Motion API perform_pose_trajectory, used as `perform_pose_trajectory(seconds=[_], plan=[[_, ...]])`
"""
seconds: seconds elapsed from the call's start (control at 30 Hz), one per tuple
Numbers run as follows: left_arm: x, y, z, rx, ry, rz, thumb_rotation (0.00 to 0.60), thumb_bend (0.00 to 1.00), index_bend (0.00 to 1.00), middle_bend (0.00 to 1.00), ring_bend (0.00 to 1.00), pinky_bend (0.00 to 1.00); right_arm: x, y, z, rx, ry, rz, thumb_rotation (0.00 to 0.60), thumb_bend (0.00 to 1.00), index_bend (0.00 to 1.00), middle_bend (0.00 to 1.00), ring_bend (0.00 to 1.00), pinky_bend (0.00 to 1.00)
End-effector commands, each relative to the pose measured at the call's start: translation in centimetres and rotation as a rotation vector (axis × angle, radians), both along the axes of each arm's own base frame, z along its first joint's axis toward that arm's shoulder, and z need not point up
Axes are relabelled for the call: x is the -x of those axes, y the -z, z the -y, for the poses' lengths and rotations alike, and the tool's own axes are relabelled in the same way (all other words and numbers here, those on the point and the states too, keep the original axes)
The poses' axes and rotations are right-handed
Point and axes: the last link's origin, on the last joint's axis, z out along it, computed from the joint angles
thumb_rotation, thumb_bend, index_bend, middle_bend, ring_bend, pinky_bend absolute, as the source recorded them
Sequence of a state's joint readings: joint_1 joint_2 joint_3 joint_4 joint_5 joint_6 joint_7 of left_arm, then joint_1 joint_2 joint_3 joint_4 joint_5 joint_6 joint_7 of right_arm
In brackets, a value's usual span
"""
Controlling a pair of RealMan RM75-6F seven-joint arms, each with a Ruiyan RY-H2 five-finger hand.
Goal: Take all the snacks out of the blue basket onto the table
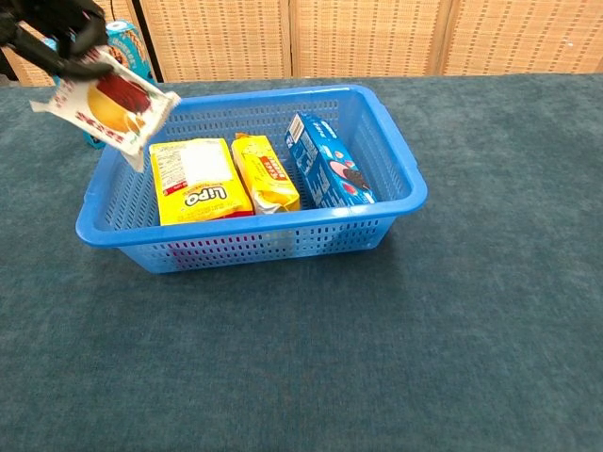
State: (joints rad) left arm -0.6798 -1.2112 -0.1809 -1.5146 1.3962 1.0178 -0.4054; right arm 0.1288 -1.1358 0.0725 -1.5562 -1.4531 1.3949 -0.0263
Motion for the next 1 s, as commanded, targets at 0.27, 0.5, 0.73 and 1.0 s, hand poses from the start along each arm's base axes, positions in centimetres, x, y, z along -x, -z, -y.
perform_pose_trajectory(seconds=[0.27,0.5,0.73,1.0], plan=[[6.7,-6.7,0.2,-0.135,-0.109,-0.046,0.600,0.50,0.78,0.70,0.62,0.70,-0.4,0.2,-0.2,-0.010,-0.013,0.002,0.600,0.00,0.00,0.00,0.00,0.00],[11.9,-4.6,-0.1,-0.131,-0.223,-0.114,0.600,0.44,0.68,0.53,0.50,0.66,-0.7,0.6,-0.4,-0.026,-0.025,0.003,0.600,0.00,0.00,0.00,0.00,0.00],[12.8,-2.8,0.3,-0.017,-0.250,-0.104,0.600,0.06,0.00,0.00,0.00,0.00,-0.9,0.6,-0.4,-0.031,-0.026,0.006,0.600,0.00,0.00,0.00,0.00,0.00],[7.7,-4.2,2.4,-0.040,-0.006,-0.037,0.600,0.03,0.00,0.00,0.00,0.00,-0.7,0.4,-0.3,-0.025,-0.020,0.013,0.600,0.00,0.00,0.00,0.00,0.00]])
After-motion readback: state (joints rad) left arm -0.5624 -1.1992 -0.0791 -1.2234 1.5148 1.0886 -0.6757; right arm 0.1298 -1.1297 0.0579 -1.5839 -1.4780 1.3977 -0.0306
